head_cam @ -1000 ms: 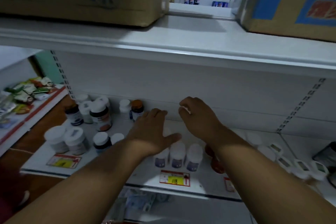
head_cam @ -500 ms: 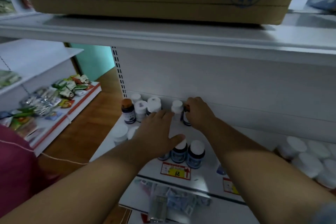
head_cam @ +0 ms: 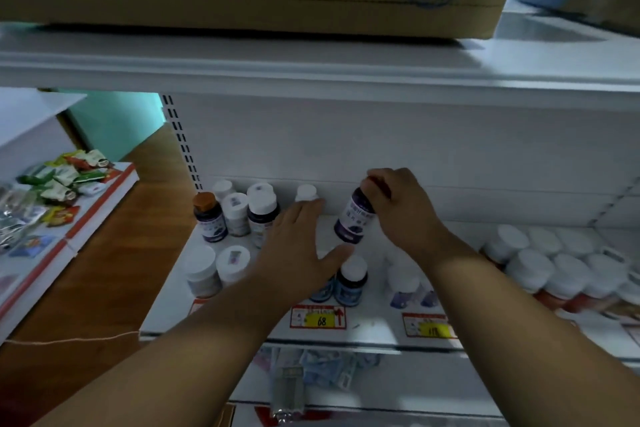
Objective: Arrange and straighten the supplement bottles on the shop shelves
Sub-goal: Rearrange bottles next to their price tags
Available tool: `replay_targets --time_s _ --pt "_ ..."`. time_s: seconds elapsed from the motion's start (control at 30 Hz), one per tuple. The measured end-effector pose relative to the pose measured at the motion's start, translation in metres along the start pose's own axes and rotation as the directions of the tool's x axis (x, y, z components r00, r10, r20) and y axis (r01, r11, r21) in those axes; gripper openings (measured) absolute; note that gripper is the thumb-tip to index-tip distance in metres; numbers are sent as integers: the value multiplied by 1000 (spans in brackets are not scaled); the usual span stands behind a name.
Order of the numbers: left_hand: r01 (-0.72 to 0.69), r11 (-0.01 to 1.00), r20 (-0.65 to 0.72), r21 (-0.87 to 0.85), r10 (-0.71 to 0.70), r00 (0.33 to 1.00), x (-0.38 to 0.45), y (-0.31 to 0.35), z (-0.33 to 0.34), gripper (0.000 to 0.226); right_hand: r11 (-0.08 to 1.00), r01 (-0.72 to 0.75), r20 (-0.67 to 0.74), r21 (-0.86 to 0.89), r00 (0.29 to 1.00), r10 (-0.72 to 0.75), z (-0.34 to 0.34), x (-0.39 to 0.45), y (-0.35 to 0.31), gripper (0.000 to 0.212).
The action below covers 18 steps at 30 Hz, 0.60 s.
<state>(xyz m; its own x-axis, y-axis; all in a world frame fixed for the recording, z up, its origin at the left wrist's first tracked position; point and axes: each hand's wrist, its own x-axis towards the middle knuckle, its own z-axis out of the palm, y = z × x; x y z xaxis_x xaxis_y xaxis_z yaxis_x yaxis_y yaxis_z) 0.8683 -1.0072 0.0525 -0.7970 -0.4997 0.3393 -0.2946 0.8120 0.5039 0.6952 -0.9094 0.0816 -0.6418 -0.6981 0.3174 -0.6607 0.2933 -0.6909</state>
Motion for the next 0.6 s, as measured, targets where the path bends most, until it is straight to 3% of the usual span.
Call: replay_targets --time_s 0.13,0.27,0.47,0.6 --pt "7 958 92 -287 20 996 10 39 14 95 961 -87 -184 264 973 138 -42 -25 -12 19" --pt "-34 864 139 -503 120 983 4 88 38 82 827 -161 -323 538 867 379 -83 -52 -6 27" --pt "-94 834 201 -544 238 950 -5 166 79 83 828 -197 -338 526 845 415 -153 -115 34 28" --pt "-102 782 261 -615 324 909 -15 239 124 88 874 -184 -444 450 803 398 -212 -168 75 28"
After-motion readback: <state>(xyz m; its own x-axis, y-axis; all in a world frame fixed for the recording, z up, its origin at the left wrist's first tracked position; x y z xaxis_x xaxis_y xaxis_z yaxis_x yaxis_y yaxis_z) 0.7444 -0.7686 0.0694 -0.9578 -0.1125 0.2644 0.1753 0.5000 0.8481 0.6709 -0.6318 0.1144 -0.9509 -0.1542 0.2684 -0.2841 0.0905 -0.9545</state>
